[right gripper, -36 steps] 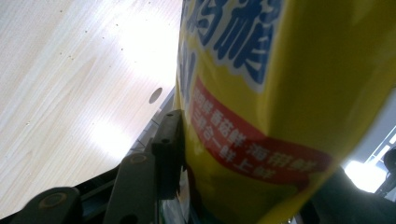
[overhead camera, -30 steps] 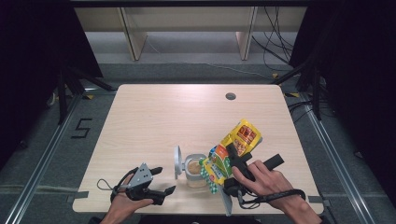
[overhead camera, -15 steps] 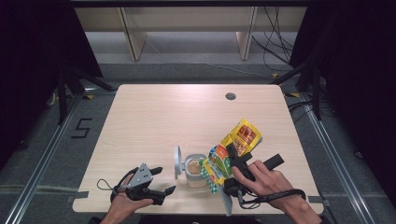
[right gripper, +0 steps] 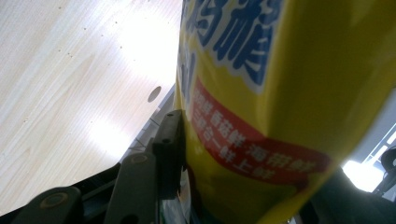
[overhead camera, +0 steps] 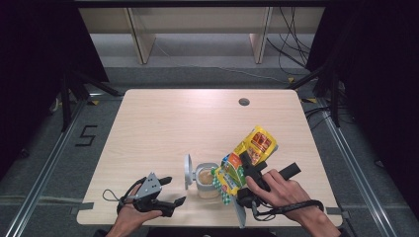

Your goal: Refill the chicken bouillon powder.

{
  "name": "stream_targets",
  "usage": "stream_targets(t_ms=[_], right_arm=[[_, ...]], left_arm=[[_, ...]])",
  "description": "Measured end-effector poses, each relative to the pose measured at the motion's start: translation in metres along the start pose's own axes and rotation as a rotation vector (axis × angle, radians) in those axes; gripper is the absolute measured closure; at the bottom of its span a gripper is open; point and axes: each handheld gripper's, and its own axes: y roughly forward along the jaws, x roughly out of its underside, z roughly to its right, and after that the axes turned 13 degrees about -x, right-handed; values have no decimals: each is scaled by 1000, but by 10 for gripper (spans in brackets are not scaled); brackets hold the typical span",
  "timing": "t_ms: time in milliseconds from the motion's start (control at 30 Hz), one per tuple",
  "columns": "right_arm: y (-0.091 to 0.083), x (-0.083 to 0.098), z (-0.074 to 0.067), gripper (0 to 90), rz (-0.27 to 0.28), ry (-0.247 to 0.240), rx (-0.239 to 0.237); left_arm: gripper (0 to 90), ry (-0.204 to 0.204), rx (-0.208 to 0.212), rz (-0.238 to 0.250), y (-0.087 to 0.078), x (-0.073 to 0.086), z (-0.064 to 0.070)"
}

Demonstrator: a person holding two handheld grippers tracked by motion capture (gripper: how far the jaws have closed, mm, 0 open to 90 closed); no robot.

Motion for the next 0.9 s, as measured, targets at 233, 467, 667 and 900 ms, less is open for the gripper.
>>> stream_targets(t_ms=[233,467,667,900], right_arm=[[0,0,-1,580,1,18,-4],[0,0,0,583,3,7,-2],[0,1,3,587,4,-8,-13],[-1,1,0,598,6,14,4]], left_arm=[[169,-9,0,6,0,0,1],[170,-7,3,-2,0,0,0],[170,10,-2,-8,0,0,-1],[169,-6,1,4,1,0,1]])
